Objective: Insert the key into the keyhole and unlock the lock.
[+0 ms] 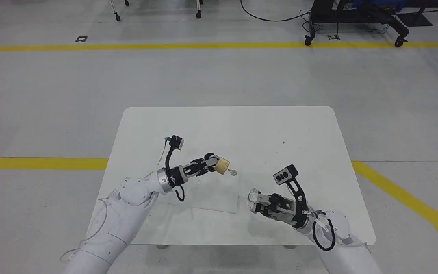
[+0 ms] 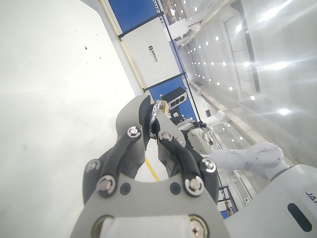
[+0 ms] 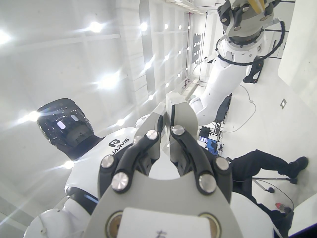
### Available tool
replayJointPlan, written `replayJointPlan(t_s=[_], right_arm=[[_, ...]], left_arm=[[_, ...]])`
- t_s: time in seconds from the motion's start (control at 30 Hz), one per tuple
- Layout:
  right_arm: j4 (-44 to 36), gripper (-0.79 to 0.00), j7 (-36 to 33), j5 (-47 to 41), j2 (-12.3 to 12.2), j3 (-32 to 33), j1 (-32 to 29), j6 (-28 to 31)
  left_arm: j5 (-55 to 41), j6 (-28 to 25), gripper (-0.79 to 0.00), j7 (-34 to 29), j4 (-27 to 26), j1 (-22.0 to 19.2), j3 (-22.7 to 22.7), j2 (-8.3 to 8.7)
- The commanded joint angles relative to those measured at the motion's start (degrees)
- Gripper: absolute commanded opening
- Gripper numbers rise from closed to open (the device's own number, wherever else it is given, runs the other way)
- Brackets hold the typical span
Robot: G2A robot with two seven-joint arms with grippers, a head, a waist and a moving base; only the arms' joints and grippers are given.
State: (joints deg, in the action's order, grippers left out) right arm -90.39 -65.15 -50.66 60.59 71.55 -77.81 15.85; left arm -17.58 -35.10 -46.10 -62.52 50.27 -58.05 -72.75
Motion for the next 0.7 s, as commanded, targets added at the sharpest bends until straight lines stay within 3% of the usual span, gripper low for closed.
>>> replayJointPlan(t_s=[0.0,0.1,0.2,0.27,0.43,0.67], right_arm=[[0.0,-0.785,0.0,0.0,0.0,0.0,0.0,0.0],[-0.5,-0.785,0.8,-0.6,0.1,-0.1,-0.2,0.0],[-2.9,-0.785,2.6,-9.4,0.9,-1.5,-0.7,-1.5],[-2.0,-0.785,5.8,-14.5,1.5,-2.0,0.5,-1.6],[1.2,-0.785,11.2,-20.1,3.2,-4.5,3.8,0.5],[3.2,-0.785,18.4,-24.0,4.9,-6.6,5.7,2.4]], left_arm=[[0.0,0.0,-0.785,0.0,0.0,0.0,0.0,0.0],[2.0,-0.1,-0.785,1.9,-1.5,0.7,-0.1,0.05],[5.3,-0.7,-0.785,4.9,-4.8,2.4,0.1,0.1],[2.3,-0.2,-0.785,3.5,-6.2,3.1,0.2,0.04],[-5.5,1.1,-0.785,-1.2,-5.5,1.6,-1.2,0.08],[-4.0,-3.6,-0.785,5.2,-6.2,-0.3,-0.8,-0.9]])
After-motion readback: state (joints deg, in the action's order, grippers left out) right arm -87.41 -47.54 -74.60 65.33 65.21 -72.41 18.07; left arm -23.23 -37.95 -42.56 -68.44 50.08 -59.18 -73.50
